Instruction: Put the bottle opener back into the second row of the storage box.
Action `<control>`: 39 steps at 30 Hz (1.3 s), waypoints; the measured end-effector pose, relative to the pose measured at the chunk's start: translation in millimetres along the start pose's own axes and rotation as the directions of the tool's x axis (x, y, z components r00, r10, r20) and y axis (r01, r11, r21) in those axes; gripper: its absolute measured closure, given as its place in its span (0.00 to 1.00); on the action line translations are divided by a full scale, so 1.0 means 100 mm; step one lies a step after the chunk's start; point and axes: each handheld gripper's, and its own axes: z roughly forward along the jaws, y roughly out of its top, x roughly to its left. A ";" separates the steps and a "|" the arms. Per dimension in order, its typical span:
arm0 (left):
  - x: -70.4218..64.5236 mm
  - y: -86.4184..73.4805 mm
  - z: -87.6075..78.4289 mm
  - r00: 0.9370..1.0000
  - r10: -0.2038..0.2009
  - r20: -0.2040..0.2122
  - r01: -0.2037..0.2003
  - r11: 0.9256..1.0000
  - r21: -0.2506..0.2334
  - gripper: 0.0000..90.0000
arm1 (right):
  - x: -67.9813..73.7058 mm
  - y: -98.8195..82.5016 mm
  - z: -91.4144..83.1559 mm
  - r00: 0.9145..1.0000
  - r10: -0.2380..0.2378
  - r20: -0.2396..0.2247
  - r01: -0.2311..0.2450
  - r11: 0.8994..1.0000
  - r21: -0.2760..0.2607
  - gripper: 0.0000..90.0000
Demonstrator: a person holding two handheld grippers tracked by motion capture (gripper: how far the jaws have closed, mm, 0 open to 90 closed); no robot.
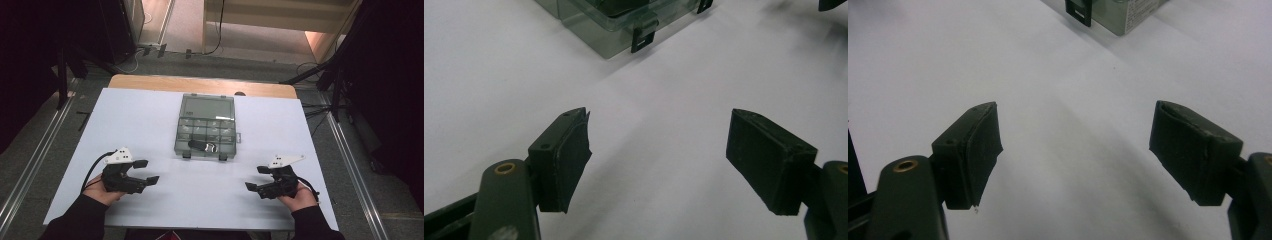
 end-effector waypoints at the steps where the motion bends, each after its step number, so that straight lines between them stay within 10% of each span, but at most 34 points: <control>1: 0.00 0.00 0.00 1.000 0.000 0.000 0.000 1.000 -0.001 0.28 | -0.01 -0.01 0.00 1.000 0.002 0.003 -0.002 1.000 -0.001 0.24; 39: 0.00 0.00 0.00 1.000 0.004 -0.001 -0.004 1.000 0.005 0.28 | -0.06 -0.04 0.03 1.000 0.003 -0.005 -0.003 1.000 -0.007 0.25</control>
